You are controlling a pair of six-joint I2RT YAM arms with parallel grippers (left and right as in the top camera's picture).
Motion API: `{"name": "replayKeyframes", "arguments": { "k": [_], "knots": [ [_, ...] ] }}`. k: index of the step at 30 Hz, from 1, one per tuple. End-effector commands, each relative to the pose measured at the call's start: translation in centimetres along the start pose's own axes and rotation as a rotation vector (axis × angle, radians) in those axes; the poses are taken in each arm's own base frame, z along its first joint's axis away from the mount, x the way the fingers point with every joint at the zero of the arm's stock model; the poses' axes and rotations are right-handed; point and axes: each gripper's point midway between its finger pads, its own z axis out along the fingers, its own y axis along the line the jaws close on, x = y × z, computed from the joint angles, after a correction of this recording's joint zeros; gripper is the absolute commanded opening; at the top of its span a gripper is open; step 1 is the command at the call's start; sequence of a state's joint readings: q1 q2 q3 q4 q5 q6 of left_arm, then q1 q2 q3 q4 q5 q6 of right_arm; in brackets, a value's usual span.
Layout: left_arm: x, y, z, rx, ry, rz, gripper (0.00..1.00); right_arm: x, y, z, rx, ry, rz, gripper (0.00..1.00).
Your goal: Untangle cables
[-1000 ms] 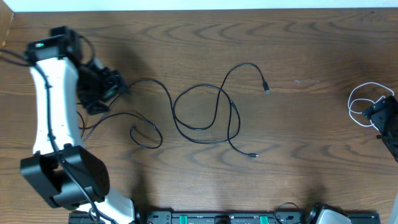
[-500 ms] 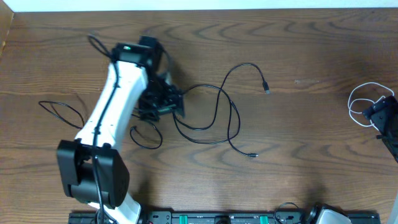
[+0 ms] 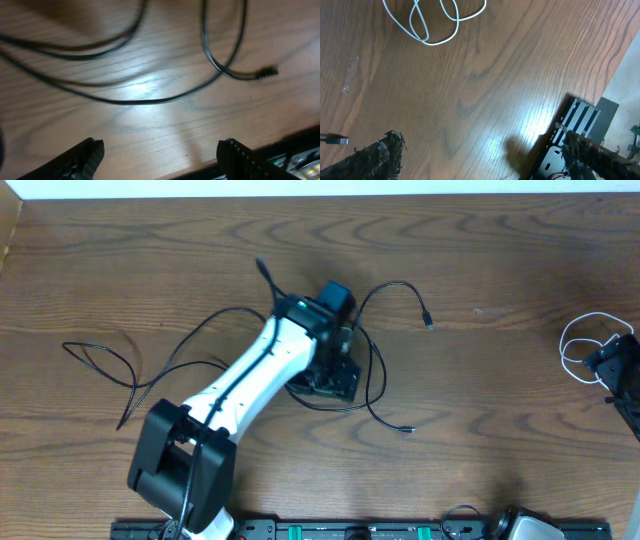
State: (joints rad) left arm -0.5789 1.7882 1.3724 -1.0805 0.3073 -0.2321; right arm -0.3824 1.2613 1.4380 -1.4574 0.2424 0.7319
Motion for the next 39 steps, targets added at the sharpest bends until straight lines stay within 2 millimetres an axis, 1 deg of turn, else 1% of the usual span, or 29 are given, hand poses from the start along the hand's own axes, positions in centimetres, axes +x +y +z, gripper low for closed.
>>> {"name": "replayKeyframes", "arguments": {
  "k": [1, 4, 7, 10, 13, 16, 19, 21, 25, 28, 32, 36, 39],
  "knots": [
    [0.5, -1.4, 1.1, -0.026, 0.001, 0.172, 0.78, -0.1, -0.2, 0.1, 0.01, -0.004, 0.019, 0.99],
    [0.7, -3.0, 1.8, -0.022, -0.016, 0.286, 0.78, -0.1, -0.2, 0.1, 0.01, -0.004, 0.019, 0.99],
    [0.4, -4.4, 2.4, -0.024, -0.05, 0.357, 0.78, -0.1, -0.2, 0.1, 0.01, -0.004, 0.019, 0.99],
    [0.5, -5.2, 2.8, -0.021, -0.059, 0.405, 0.78, -0.1, -0.2, 0.1, 0.01, -0.004, 0.019, 0.99],
    [0.7, -5.6, 3.0, -0.021, -0.062, 0.472, 0.78, -0.1, -0.2, 0.1, 0.01, -0.004, 0.019, 0.99],
    [0.5, -5.6, 3.4, -0.02, -0.073, 0.511, 0.78, -0.1, -0.2, 0.1, 0.01, -0.004, 0.019, 0.99],
    [-0.2, -4.7, 4.1, -0.066, -0.102, 0.514, 0.78, -0.1, -0.2, 0.1, 0.01, -0.004, 0.019, 0.99],
    [-0.3, -4.5, 4.5, -0.071, -0.111, 0.514, 0.78, -0.1, -0.2, 0.1, 0.01, -0.004, 0.019, 0.99],
    [-0.5, -4.6, 4.6, -0.069, -0.12, 0.517, 0.78, -0.1, -0.2, 0.1, 0.01, -0.004, 0.019, 0.99],
    [-0.8, -4.2, 4.6, -0.094, -0.129, 0.516, 0.77, -0.1, -0.2, 0.1, 0.01, -0.004, 0.019, 0.99],
    [-0.6, -4.3, 5.0, -0.081, -0.127, 0.517, 0.76, -0.1, -0.2, 0.1, 0.01, -0.004, 0.019, 0.99],
    [-0.1, -3.7, 6.1, -0.081, -0.117, 0.514, 0.76, -0.1, -0.2, 0.1, 0.01, -0.004, 0.019, 0.99],
    [0.2, -3.5, 6.4, -0.083, -0.106, 0.501, 0.76, -0.1, -0.2, 0.1, 0.01, -0.004, 0.019, 0.99]
  ]
}}
